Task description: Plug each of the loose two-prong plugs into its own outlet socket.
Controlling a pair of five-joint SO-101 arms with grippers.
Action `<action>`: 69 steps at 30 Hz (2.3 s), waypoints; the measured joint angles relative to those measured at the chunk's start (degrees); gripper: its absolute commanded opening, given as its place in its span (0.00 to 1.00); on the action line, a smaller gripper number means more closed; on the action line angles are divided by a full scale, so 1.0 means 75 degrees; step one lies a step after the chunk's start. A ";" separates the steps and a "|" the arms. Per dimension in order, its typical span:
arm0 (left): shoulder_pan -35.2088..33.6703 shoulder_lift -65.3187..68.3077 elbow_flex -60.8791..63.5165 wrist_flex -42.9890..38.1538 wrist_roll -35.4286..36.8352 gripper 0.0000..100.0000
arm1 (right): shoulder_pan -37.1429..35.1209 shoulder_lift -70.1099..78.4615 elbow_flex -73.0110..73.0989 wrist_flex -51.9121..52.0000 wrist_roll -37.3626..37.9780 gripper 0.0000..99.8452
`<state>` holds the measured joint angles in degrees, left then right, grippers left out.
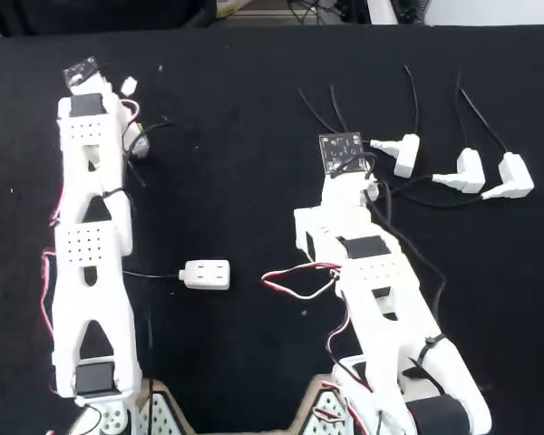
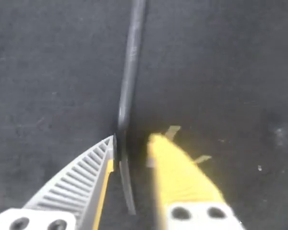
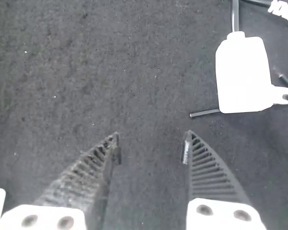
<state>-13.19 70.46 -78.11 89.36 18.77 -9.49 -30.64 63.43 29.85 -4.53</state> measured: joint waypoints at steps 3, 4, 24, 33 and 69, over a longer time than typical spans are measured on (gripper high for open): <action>0.0000 0.0563 -0.1137 0.0621 0.0000 0.03 | 0.0000 0.0000 0.0000 0.0000 0.0000 0.20; -0.0012 0.0703 -0.1512 0.0879 0.0000 0.03 | 0.0000 0.0000 0.0000 0.0000 0.0000 0.20; 0.0574 -0.3516 0.2626 0.1512 -0.0246 0.03 | 0.0000 0.0000 0.0000 0.0000 0.0000 0.20; 0.1536 -0.7549 0.6552 0.1512 -0.0715 0.03 | 0.0211 0.0000 -0.0023 0.0023 -0.0457 0.20; 0.5837 -1.4277 1.6832 -0.2520 -0.4079 0.23 | 0.3810 0.0000 -0.1407 0.3810 0.1242 0.20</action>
<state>30.59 -36.62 48.13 70.46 -11.82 19.08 -30.64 52.88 58.42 4.79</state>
